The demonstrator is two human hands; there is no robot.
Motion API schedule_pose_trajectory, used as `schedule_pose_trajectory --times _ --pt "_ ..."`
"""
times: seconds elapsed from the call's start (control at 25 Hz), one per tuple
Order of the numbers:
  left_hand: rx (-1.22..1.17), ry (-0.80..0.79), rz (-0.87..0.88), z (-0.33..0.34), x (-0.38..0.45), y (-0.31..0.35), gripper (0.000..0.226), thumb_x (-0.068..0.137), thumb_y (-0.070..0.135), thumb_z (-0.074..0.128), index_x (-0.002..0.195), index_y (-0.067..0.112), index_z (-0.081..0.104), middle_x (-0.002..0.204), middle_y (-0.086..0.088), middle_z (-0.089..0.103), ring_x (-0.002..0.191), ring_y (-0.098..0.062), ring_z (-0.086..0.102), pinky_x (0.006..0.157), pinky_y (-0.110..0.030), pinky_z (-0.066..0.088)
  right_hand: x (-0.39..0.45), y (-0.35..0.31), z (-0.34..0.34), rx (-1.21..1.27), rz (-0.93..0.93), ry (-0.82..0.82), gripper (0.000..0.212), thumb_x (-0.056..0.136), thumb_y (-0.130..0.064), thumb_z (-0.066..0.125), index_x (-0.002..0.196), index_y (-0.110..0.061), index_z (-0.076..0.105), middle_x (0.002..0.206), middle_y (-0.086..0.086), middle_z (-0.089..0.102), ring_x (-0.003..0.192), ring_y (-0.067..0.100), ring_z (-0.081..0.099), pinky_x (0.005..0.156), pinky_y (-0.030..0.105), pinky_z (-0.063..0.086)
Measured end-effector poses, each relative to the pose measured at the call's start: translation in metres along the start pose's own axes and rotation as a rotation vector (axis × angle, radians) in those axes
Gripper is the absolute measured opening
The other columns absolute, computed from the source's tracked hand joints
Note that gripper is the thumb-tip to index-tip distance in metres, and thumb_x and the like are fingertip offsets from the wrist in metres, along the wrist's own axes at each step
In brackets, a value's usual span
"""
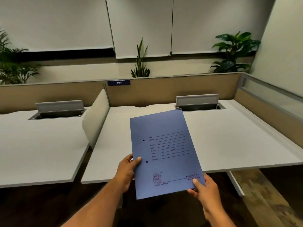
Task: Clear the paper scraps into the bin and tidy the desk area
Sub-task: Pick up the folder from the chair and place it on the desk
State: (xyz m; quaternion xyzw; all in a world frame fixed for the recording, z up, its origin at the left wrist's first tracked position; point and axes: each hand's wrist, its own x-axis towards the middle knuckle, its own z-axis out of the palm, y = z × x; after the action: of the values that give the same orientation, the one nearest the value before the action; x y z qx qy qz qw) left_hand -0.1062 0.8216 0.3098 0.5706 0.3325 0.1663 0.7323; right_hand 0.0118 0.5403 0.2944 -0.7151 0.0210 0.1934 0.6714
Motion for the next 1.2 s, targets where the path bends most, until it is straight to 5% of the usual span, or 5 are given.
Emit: schedule_pose_trajectory --times 0.44,0.64,0.88,1.12,1.2 --pt "0.333 0.266 0.184 -0.125 0.078 0.021 0.071 0.093 0.002 0.073 0.142 0.041 0.039 0.123 0.003 0.060 0.102 -0.024 0.071 0.062 -0.026 0.063 0.075 -0.039 0.213 -0.078 -0.103 -0.182 0.030 0.103 -0.005 0.059 0.128 -0.023 0.057 0.120 0.004 0.065 0.103 0.029 0.072 0.066 0.030 0.065" --pt "0.508 0.378 0.153 -0.153 0.149 0.041 0.053 0.094 -0.007 0.064 0.137 0.022 0.058 0.136 -0.001 0.056 0.123 -0.022 0.059 0.098 -0.032 0.057 0.153 -0.045 0.288 -0.185 -0.096 -0.259 0.057 0.093 0.003 0.071 0.142 -0.019 0.050 0.127 0.011 0.063 0.098 0.026 0.072 0.069 0.033 0.066" --pt "0.531 0.487 0.093 -0.166 0.278 0.062 0.045 0.094 -0.014 0.060 0.118 0.023 0.062 0.127 -0.007 0.061 0.097 -0.015 0.065 0.060 -0.006 0.053 0.278 -0.049 0.364 -0.280 -0.068 -0.406 0.065 0.090 -0.003 0.078 0.146 -0.017 0.049 0.125 0.007 0.065 0.104 0.027 0.071 0.077 0.033 0.066" --pt "0.610 0.544 -0.016 -0.165 0.383 0.061 0.039 0.093 -0.015 0.059 0.118 0.015 0.066 0.130 -0.013 0.063 0.115 -0.035 0.067 0.086 -0.034 0.061 0.380 -0.049 0.407 -0.458 -0.139 -0.509 0.068 0.086 -0.009 0.083 0.144 -0.018 0.049 0.131 0.004 0.065 0.106 0.019 0.067 0.072 0.012 0.057" --pt "0.734 0.527 -0.034 -0.163 0.413 0.056 0.043 0.089 -0.021 0.056 0.118 0.008 0.069 0.139 -0.015 0.057 0.123 -0.037 0.062 0.096 -0.036 0.055 0.403 -0.038 0.418 -0.608 -0.290 -0.478 0.061 0.089 -0.013 0.078 0.143 -0.013 0.051 0.144 0.010 0.056 0.128 0.027 0.058 0.099 0.029 0.056"
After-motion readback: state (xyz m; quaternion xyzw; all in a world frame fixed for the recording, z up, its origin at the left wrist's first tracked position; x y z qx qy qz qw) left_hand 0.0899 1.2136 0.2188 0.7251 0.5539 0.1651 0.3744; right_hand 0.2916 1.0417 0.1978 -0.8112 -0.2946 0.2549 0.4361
